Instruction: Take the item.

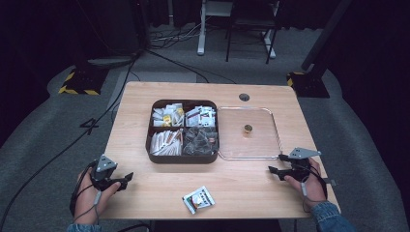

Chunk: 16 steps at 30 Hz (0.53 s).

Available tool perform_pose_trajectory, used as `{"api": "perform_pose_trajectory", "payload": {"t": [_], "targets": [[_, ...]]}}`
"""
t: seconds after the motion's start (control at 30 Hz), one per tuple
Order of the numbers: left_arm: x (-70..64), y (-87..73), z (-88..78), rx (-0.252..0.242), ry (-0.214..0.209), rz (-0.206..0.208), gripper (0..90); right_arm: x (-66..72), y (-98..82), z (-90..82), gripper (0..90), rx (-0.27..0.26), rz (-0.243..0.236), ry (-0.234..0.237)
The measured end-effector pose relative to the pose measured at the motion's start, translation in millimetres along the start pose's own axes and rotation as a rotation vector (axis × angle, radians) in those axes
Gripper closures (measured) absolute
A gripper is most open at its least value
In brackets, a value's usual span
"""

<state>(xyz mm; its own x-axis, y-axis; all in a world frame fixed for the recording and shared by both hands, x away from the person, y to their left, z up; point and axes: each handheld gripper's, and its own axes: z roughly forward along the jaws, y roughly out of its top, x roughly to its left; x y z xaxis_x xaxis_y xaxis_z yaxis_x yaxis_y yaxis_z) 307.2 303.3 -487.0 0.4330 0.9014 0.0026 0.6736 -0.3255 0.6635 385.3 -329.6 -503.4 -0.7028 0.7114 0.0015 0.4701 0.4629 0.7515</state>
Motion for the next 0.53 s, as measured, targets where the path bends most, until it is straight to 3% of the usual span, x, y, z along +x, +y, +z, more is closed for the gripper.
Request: {"api": "perform_pose_trajectory", "payload": {"t": [0.1, 0.23, 0.53], "targets": [[3.6, -5.1, 8.4, 0.024, 0.018, -0.015, 23.9, 0.0, 0.0, 0.0, 27.3, 0.0, 0.0, 0.0], [5.3, -7.5, 14.9, -0.03, 0.003, -0.045, 18.9, 0.0, 0.0, 0.0, 27.3, 0.0, 0.0, 0.0], [1.6, -4.1, 20.7, -0.039, -0.008, -0.033, 14.2, 0.1, 0.0, -0.1, 27.3, 0.001, -0.001, -0.001]]}}
